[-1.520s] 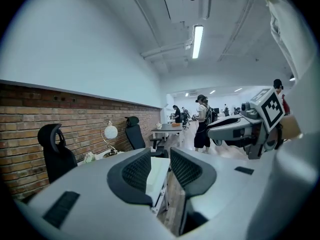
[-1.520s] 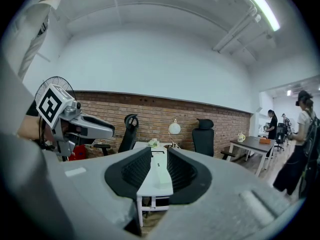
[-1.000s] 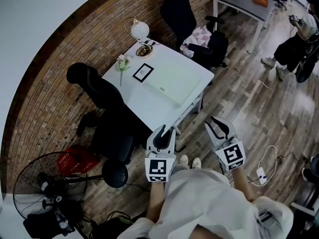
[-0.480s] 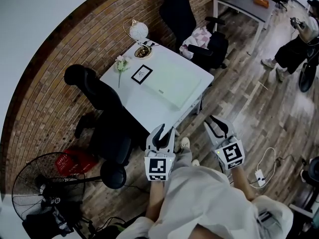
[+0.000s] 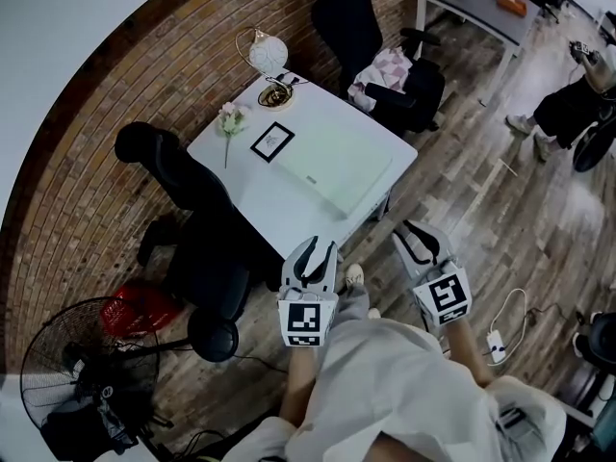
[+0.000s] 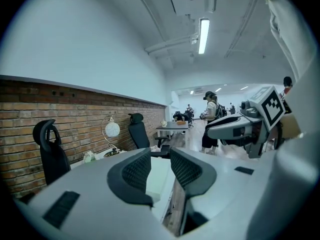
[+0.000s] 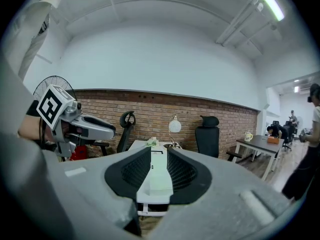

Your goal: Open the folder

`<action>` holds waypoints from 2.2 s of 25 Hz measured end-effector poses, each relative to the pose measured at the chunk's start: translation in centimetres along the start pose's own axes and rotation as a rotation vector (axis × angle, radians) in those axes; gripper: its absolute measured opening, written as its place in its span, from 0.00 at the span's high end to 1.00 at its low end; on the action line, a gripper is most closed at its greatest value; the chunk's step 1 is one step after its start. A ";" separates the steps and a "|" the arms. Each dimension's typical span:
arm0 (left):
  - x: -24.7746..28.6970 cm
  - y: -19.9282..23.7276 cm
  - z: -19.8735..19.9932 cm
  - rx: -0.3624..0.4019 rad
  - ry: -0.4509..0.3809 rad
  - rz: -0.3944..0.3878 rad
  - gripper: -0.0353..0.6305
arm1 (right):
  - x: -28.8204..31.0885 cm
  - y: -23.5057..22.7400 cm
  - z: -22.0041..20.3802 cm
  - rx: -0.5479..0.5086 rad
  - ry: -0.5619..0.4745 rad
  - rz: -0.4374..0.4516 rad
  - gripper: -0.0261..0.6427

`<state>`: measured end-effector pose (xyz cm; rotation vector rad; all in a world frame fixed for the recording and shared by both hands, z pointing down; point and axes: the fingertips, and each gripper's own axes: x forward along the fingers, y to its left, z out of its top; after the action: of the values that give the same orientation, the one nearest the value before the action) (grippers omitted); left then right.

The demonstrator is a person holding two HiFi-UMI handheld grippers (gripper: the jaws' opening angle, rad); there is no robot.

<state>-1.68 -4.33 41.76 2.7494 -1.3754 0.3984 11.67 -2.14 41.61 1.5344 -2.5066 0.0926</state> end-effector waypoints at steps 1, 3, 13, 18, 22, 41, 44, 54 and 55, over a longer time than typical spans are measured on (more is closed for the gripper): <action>0.3 0.3 -0.1 -0.003 0.003 -0.001 0.76 | 0.4 -0.1 0.0 0.008 0.007 0.000 0.83; 1.1 0.9 -0.3 -0.008 0.010 -0.003 0.76 | 1.4 -0.4 0.0 0.009 0.015 0.002 0.83; 5.0 4.0 -1.2 -0.032 0.039 -0.016 0.76 | 6.1 -2.1 -0.6 0.014 0.056 0.006 0.83; 6.8 5.9 -2.0 -0.051 0.057 -0.028 0.76 | 8.8 -2.6 -1.0 0.010 0.091 0.008 0.83; 8.3 7.1 -2.8 -0.066 0.075 -0.037 0.76 | 10.6 -2.9 -1.6 0.006 0.126 0.009 0.83; 15.1 11.6 -8.5 -0.131 0.208 -0.095 0.76 | 18.7 -3.7 -5.7 -0.079 0.286 0.097 0.83; 16.0 12.0 -9.7 -0.144 0.234 -0.106 0.76 | 19.8 -3.7 -6.6 -0.104 0.315 0.118 0.83; 18.5 12.3 -13.6 -0.200 0.308 -0.141 0.76 | 22.6 -3.4 -9.7 -0.215 0.416 0.194 0.83; 18.7 12.3 -14.0 -0.205 0.317 -0.140 0.76 | 22.8 -3.3 -10.0 -0.235 0.424 0.205 0.82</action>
<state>-3.64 -24.28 58.96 2.4671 -1.0757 0.6149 5.92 -21.98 55.83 1.0380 -2.2317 0.1331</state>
